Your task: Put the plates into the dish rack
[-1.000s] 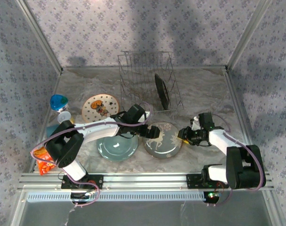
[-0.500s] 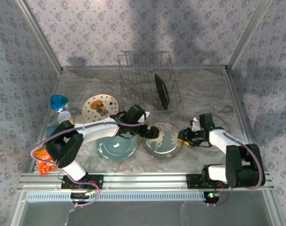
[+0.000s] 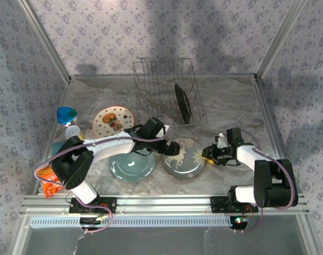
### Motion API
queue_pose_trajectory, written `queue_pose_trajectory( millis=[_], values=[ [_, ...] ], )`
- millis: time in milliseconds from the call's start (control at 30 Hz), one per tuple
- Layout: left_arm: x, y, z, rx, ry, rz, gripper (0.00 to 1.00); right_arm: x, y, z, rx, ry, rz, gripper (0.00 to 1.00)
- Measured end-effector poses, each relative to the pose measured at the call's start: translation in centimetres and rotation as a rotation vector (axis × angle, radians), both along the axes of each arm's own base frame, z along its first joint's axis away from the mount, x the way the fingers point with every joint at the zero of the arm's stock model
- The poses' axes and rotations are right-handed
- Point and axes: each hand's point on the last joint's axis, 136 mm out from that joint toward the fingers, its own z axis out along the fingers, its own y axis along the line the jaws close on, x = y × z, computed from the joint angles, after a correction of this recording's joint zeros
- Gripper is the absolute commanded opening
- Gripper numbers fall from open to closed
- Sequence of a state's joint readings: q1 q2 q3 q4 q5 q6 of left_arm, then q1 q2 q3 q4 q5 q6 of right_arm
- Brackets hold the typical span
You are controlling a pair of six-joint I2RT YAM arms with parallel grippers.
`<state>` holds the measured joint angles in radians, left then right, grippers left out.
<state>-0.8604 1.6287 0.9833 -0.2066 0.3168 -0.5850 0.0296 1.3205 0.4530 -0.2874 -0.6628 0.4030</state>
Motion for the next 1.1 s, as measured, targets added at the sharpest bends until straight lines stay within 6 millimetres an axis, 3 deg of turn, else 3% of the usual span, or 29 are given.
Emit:
queue_pose_trajectory(
  millis=[333, 600, 967, 1100],
  values=[
    [0.0, 0.0, 0.0, 0.001, 0.001, 0.0, 0.99, 0.4, 0.8, 0.3, 0.035, -0.028, 0.028, 0.24],
    [0.0, 0.0, 0.0, 0.001, 0.001, 0.0, 0.99, 0.7, 1.4, 1.0, 0.078, -0.06, 0.049, 0.01],
    [0.3, 0.2, 0.1, 0.02, -0.007, 0.013, 0.99, 0.9, 1.3, 2.1, 0.082, -0.1, 0.048, 0.0],
    [0.7, 0.3, 1.0, 0.029, -0.023, 0.027, 0.99, 0.8, 0.8, 2.8, 0.073, -0.113, 0.025, 0.0]
  ],
)
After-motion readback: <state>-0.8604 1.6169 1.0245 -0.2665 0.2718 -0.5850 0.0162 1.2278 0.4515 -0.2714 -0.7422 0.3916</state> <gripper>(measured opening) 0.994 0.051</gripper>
